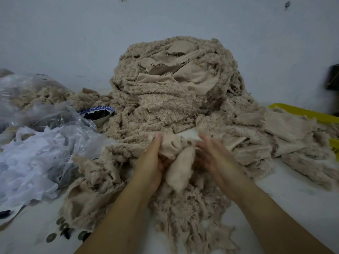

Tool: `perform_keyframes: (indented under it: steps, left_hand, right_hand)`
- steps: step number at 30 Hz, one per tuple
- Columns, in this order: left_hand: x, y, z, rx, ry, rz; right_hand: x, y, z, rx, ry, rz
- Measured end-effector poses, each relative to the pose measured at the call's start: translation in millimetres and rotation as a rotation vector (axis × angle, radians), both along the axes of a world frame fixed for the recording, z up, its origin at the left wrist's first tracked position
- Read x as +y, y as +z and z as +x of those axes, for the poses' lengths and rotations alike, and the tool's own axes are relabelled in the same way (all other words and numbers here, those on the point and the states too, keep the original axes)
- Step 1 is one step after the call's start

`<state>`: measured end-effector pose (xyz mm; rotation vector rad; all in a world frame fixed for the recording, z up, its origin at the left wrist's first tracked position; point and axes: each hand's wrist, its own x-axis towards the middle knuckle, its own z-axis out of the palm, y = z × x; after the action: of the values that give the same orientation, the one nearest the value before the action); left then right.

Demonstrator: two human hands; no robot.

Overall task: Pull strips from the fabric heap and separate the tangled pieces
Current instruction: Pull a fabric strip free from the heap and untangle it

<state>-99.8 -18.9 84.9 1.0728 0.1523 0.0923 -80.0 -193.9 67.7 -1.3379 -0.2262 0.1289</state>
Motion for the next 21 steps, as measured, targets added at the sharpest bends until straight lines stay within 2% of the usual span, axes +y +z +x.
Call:
perform_keyframes:
  steps: [3, 5, 7, 8, 12, 13, 16, 21]
  left_hand:
    - [3, 2, 2, -0.048, -0.031, -0.232]
    - [4, 2, 3, -0.059, -0.046, -0.257]
    - [4, 0, 5, -0.051, -0.045, -0.211]
    - [3, -1, 5, -0.035, -0.024, -0.187]
    - [10, -6, 11, 0.026, 0.142, -0.250]
    - [12, -6, 12, 0.023, 0.155, -0.291]
    - [17, -8, 13, 0.017, 0.157, -0.354]
    - [16, -8, 11, -0.007, 0.132, -0.318]
  right_hand:
    - [12, -6, -7, -0.071, 0.079, -0.269]
    - [13, -7, -9, -0.121, 0.069, -0.386]
    - [11, -6, -6, -0.156, -0.056, -0.464]
    - [10, -5, -4, -0.126, -0.117, -0.438]
    - [0, 2, 2, 0.145, -0.141, 0.145]
    - [-3, 2, 4, 0.175, -0.149, 0.216]
    - [-8, 3, 6, 0.178, -0.180, 0.260]
    - [-9, 8, 4, 0.164, -0.141, 0.311]
